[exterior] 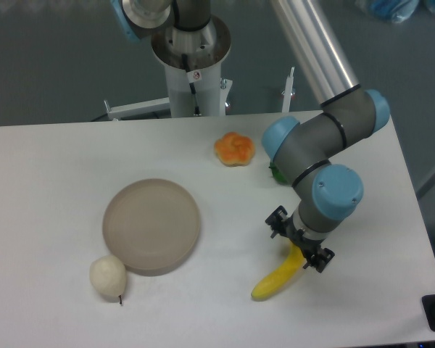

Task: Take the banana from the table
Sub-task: 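Lower the gripper down over the yellow banana's stem end, then close the gripper fingers around the banana's stem end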

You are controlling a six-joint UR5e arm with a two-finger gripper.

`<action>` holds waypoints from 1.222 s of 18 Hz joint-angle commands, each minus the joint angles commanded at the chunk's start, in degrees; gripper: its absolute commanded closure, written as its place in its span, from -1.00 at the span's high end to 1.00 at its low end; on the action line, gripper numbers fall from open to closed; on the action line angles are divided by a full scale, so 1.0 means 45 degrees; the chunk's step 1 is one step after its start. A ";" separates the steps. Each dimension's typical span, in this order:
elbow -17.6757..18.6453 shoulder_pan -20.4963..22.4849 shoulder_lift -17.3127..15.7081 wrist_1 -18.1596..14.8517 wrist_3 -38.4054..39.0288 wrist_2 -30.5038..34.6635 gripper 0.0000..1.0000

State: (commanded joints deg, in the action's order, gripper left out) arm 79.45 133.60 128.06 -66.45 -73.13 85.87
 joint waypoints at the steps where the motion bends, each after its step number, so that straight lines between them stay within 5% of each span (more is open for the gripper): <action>1: 0.0000 -0.0039 0.0078 0.0000 0.0078 0.0019 1.00; 6: -0.0137 -0.0215 0.0371 0.0252 0.1502 0.0000 1.00; 22: -0.0196 -0.0215 0.0566 0.0995 0.1797 0.0039 0.98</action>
State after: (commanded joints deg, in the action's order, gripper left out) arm 78.57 132.63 130.60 -61.97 -65.04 86.04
